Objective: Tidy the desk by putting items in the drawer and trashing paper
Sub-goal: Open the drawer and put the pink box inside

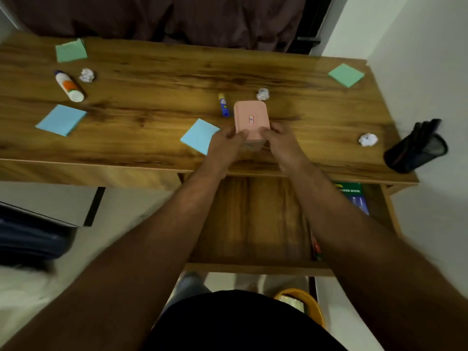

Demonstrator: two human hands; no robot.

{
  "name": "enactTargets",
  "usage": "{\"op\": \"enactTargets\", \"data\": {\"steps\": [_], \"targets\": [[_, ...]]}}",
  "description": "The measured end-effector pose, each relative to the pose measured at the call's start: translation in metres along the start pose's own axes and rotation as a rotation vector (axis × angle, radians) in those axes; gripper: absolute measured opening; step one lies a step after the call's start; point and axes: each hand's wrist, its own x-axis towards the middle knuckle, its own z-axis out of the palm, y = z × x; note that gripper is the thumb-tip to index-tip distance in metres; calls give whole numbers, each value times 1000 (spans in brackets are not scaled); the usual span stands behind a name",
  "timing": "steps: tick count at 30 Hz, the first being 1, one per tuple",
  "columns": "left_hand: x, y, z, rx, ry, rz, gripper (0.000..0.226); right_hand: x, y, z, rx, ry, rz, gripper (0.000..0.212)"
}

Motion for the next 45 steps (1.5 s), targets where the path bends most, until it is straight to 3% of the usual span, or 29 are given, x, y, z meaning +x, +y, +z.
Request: {"op": "enactTargets", "data": {"steps": [5,11,26,45], "targets": [[-48,-26,53,-26,-75,-159,43,-42,43,-66,-33,0,75,40],[-87,-75,83,93,-160,-147,35,-90,86,-111,-100,-5,105,32],[-103,-155,103,489,-417,-259,45,-124,169,-145,-246,-146,369,34],[-111,-158,110,696,-503,-211,48,-118,184,-158,-443,-201,345,42]]}}
